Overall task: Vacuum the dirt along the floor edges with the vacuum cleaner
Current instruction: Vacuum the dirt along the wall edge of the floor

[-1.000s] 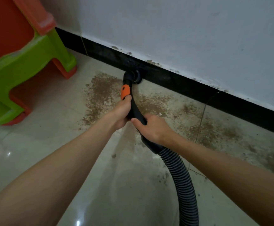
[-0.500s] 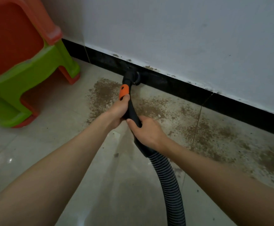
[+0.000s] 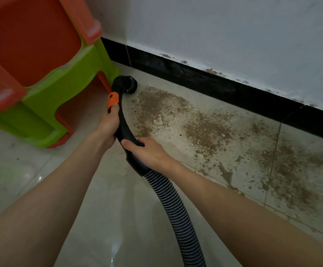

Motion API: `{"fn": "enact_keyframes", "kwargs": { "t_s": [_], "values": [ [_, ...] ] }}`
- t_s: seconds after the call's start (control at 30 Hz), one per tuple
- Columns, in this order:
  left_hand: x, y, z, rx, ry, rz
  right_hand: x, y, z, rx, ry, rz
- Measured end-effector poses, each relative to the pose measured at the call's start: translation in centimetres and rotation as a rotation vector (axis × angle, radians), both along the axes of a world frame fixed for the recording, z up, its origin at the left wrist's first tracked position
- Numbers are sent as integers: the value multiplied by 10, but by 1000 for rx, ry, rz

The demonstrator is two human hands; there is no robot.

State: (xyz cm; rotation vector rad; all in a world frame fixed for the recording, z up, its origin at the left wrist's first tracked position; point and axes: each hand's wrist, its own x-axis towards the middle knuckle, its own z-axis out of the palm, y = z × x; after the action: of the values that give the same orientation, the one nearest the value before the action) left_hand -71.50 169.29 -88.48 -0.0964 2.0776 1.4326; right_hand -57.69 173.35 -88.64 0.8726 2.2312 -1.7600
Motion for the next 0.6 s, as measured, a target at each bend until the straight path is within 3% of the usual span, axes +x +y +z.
{"fn": "enact_keyframes", "kwargs": {
  "t_s": [0.17,0.6],
  "values": [
    [-9,6,-11,27,-54,-62,-5,-6,-9,101,26,-131],
    [4,32,-5,-14,-71,-227,18,-1,10,110,-37,-254]
  ]
}}
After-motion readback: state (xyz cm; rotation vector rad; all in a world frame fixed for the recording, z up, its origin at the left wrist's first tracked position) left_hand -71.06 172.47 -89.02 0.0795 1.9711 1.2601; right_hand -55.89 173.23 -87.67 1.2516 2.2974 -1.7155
